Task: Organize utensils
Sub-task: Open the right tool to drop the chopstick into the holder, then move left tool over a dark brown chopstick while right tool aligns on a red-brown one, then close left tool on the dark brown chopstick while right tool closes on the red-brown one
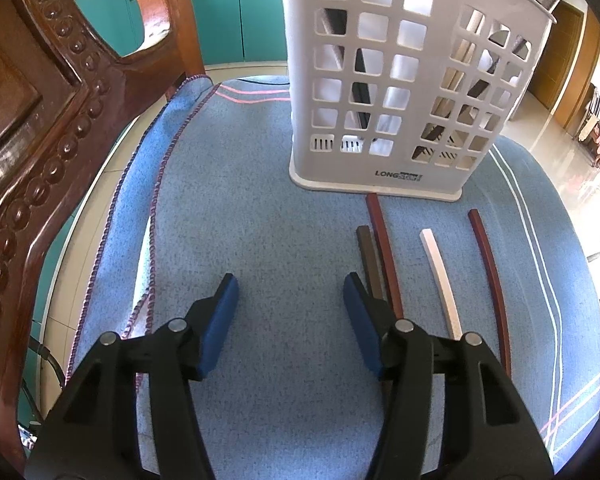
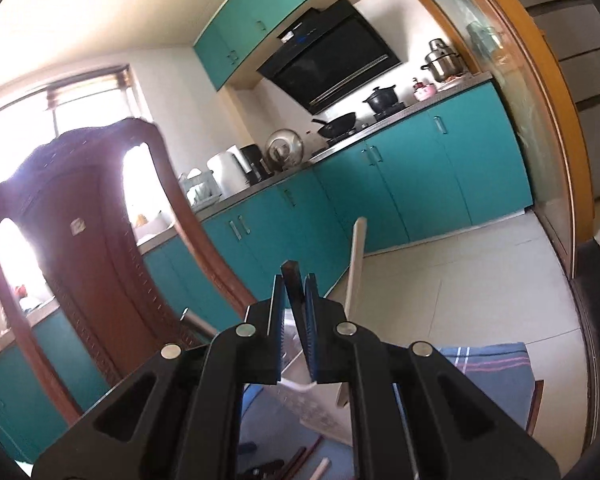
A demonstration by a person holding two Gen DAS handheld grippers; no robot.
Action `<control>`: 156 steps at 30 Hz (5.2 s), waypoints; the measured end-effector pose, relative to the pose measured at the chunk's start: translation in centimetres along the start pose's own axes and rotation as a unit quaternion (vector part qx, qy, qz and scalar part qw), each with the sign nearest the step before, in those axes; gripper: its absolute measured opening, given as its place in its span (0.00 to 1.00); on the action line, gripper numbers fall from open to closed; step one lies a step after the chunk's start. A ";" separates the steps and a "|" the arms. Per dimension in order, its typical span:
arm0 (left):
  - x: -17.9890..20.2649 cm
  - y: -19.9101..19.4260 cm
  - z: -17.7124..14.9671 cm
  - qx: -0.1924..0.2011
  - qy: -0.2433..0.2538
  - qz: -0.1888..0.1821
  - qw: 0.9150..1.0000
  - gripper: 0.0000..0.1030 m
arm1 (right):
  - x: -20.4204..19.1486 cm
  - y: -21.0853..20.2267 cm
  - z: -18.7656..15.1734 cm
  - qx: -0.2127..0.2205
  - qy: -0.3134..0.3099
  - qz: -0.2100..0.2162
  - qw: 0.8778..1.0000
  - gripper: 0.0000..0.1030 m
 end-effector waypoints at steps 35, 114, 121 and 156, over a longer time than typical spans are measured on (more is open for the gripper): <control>3.3 -4.0 -2.3 0.031 0.042 -0.011 0.999 0.39 | 5.0 5.6 -18.3 -0.312 -0.052 -0.293 0.902 0.55; -0.8 -3.1 -2.4 0.021 0.013 0.028 0.999 0.43 | 0.5 7.6 -21.0 -0.337 -0.111 -0.245 0.902 0.23; -0.5 -3.1 -2.4 0.022 0.017 0.022 0.999 0.38 | 0.1 7.9 -21.3 -0.338 -0.112 -0.240 0.903 0.17; -3.2 -2.6 -1.3 -0.008 -0.055 -0.087 0.995 0.28 | 1.3 6.2 -18.7 -0.328 -0.040 -0.222 0.917 0.34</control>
Point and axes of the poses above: each gripper's, at about its wrist camera, not at the fingertips, and y roughly the way its jaws point, x to its right, z to its top, the point moved 6 cm from there along y, roughly the way its jaws point, and after that the axes turned 4 degrees about z, right-handed, at the moved point
